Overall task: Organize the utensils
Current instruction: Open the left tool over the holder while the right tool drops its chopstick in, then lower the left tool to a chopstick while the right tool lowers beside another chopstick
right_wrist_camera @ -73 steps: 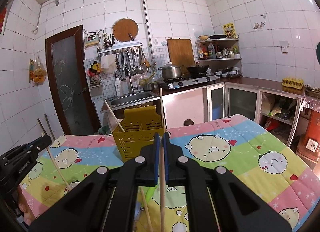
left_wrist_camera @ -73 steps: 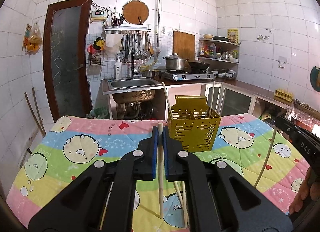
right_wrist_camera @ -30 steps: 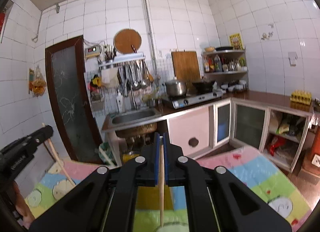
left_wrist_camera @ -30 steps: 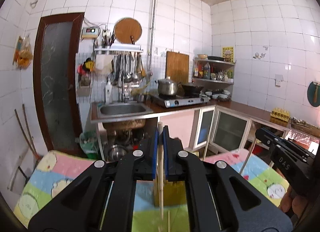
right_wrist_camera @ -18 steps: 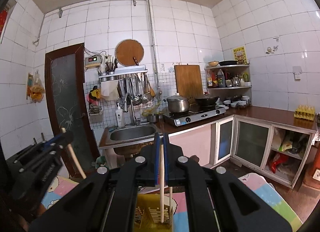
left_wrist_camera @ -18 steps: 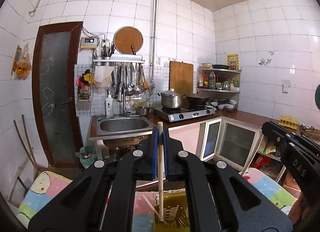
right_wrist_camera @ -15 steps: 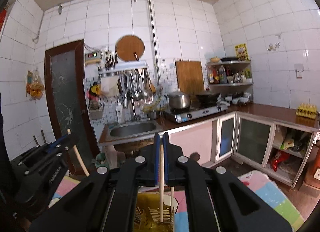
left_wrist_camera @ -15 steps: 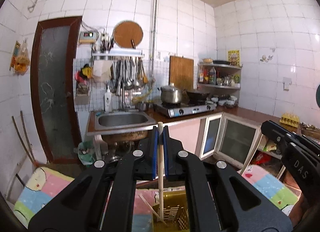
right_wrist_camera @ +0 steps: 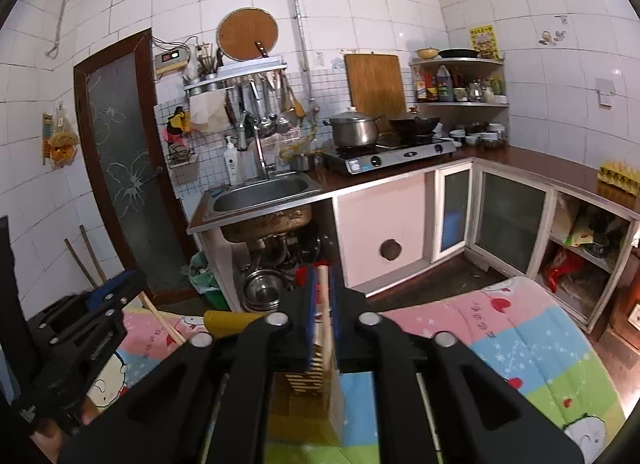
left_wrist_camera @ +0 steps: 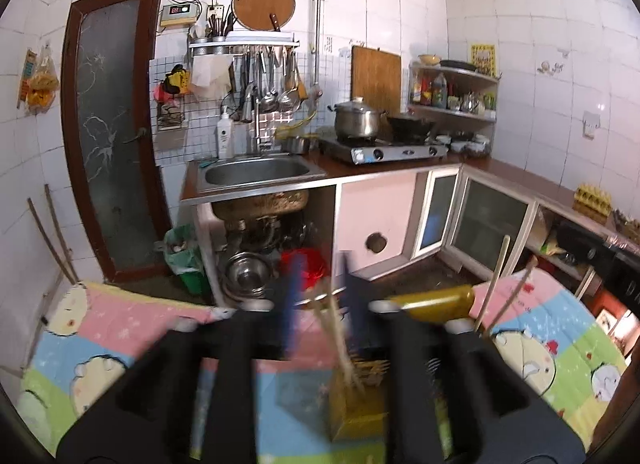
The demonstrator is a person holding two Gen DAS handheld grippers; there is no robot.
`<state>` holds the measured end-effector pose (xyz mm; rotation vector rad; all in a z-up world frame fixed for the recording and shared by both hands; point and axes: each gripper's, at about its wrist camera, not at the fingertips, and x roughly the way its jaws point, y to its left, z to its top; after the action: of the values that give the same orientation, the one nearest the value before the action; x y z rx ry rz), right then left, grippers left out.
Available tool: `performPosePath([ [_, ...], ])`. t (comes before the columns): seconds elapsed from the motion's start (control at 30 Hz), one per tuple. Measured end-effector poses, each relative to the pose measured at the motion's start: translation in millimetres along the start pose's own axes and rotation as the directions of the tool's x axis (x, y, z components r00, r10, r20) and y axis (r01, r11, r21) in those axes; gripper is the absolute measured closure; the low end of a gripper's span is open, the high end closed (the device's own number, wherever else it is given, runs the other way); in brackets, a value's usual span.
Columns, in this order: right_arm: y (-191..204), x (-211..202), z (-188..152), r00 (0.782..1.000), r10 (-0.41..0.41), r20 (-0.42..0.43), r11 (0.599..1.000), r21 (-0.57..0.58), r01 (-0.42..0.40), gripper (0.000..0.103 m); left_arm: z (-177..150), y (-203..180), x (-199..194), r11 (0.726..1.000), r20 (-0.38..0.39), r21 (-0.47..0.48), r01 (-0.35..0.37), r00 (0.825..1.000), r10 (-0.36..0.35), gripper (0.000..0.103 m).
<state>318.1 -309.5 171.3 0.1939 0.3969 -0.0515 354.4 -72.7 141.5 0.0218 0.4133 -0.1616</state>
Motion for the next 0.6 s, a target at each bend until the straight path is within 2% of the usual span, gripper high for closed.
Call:
performPosePath([
  [0.03, -1.8, -5.7, 0.5, 1.0, -0.007, 0.005, 1.0, 0.004, 0.007, 0.047, -0.1, 5.3, -10.8, 1.0, 0.009, 0.001, -0.017, 1.0, 0.017, 0.04],
  [0.07, -5.0, -16.3, 0.4, 1.0, -0.017, 0.019, 1.0, 0.011, 0.017, 0.042, -1.1, 7.7, -19.1, 1.0, 0.018, 0.004, -0.029, 0.999, 0.029, 0.034],
  [0.13, -7.6, -30.3, -1.4, 0.999, -0.033, 0.023, 0.999, 0.001, 0.033, 0.042, -2.7, 14.6, -36.1, 0.999, 0.02, 0.014, -0.046, 0.999, 0.045, 0.024],
  [0.33, -11.2, -65.0, -36.6, 0.996, -0.076, -0.052, 0.996, -0.047, 0.073, 0.035, -31.5, 45.2, -80.0, 0.999, -0.04, -0.01, -0.054, 0.998, 0.053, 0.005],
  [0.47, -10.5, -77.3, -78.5, 0.989, -0.075, -0.125, 0.995, -0.07, 0.066, 0.035, -64.6, 57.5, -93.3, 0.998, -0.101, -0.033, -0.045, 0.994, 0.042, 0.005],
  [0.6, -7.4, -78.8, -122.5, 0.979, -0.075, -0.191, 0.995, -0.084, 0.06, 0.035, -108.4, 60.1, -90.9, 0.999, -0.19, -0.026, -0.047, 0.981, 0.041, 0.005],
])
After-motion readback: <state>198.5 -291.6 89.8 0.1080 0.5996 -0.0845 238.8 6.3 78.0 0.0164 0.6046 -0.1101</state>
